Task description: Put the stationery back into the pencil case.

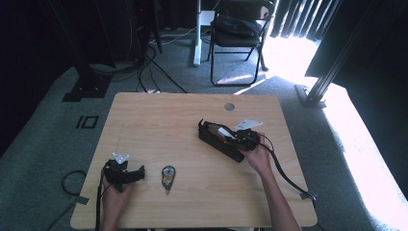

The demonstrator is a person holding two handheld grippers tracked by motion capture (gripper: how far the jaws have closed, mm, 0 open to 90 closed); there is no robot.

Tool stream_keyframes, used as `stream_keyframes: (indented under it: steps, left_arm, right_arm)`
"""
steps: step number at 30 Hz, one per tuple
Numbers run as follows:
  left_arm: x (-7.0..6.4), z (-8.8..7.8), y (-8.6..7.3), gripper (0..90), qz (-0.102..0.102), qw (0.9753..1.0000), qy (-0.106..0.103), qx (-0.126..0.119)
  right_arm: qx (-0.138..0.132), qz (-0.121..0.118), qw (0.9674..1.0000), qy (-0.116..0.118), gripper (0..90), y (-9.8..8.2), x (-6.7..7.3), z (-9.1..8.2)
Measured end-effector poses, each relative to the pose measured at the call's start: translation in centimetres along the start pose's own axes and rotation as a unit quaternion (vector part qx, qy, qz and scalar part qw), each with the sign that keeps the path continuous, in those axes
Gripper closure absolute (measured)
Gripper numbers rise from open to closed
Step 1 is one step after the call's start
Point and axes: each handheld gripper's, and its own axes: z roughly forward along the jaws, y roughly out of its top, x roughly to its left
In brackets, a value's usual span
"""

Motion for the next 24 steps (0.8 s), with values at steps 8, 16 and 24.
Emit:
stream_keyframes:
  steps: [8, 16, 24]
  left_arm:
    - [0.0, 0.0, 0.0, 2.5, 0.0, 1.0, 0.0, 0.0]
    - [0.0, 0.0, 0.0, 2.6, 0.0, 1.0, 0.0, 0.0]
    - [0.0, 0.0, 0.0, 2.6, -0.001, 1.0, 0.001, 0.0]
  right_arm:
    - [0.007, -0.001, 1.0, 0.004, 68.1, 0.1, 0.0, 0.5]
    - [0.013, 0.0, 0.9999, 0.007, 67.7, 0.2, 0.1, 0.9]
    - [-0.018, 0.007, 0.9998, -0.006, 53.6, 0.2, 0.2, -0.6]
